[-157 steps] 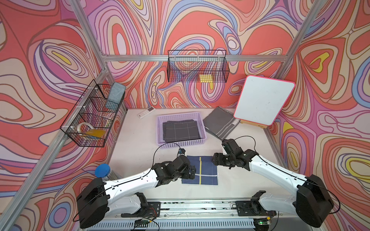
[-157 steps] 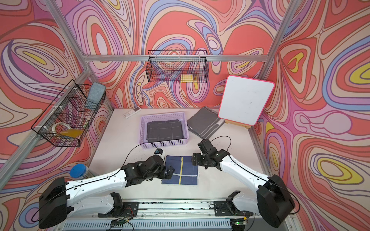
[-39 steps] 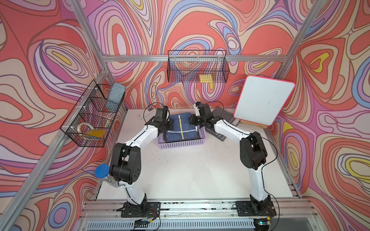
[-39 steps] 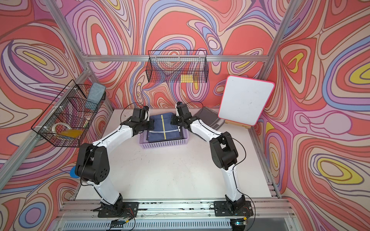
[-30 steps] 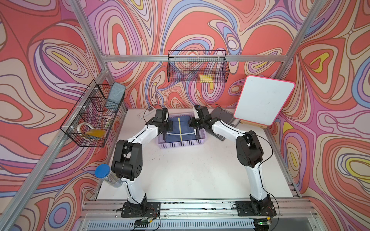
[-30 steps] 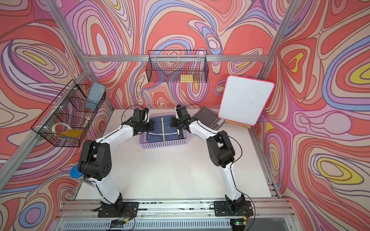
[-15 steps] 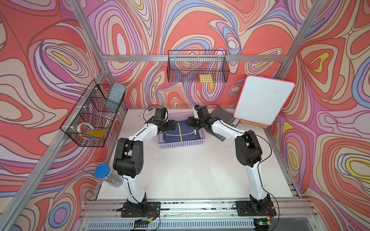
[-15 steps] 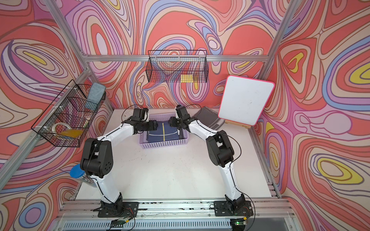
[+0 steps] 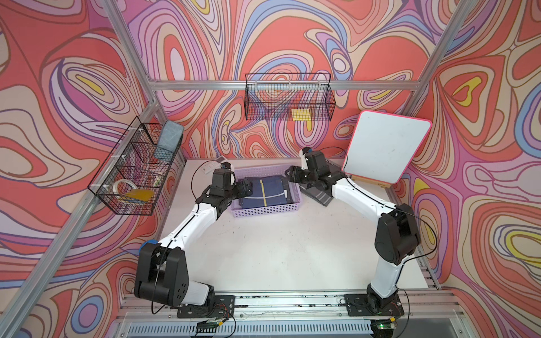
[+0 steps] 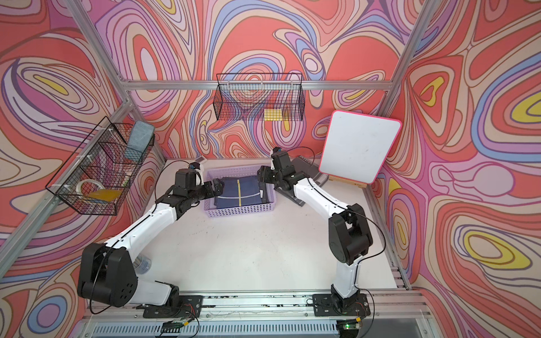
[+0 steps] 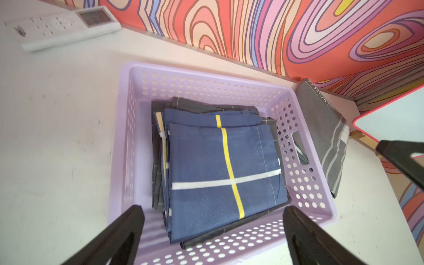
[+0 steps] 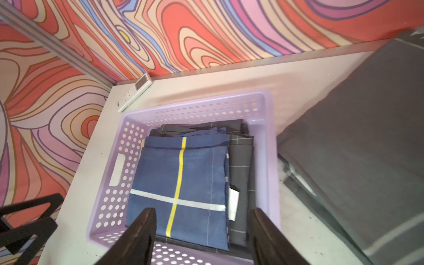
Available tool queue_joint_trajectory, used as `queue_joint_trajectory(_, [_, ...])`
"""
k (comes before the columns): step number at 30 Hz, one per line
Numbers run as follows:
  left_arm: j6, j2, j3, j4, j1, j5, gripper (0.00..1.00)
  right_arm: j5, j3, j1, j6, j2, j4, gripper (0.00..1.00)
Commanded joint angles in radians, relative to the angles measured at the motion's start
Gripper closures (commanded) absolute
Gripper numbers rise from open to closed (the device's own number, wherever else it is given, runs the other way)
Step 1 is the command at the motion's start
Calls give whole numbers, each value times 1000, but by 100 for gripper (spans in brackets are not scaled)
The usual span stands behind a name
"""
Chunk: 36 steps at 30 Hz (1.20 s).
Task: Put the folded pillowcase in the basket
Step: Place the pillowcase in the basket, then move the pillowcase to the center of the board.
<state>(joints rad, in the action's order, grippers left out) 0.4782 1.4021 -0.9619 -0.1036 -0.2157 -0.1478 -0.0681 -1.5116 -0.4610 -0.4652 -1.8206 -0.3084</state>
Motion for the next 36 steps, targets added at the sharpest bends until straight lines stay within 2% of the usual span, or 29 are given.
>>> queue_joint_trajectory(1, [66, -47, 97, 95, -21, -42, 1, 70, 86, 53, 10, 56, -37, 34])
queue_joint_trajectory(6, [80, -101, 185, 130, -35, -90, 1, 79, 207, 129, 12, 124, -20, 34])
queue_joint_trajectory(12, [81, -156, 299, 222, -51, -118, 1, 33, 234, 184, 48, 58, -14, 32])
queue_joint_trajectory(23, [76, -147, 298, 227, -57, -125, 1, -23, 121, 247, 23, -150, -4, 24])
queue_joint_trajectory(36, [68, -129, 286, 216, -57, -125, 1, -102, 164, 256, -11, -210, 29, 22])
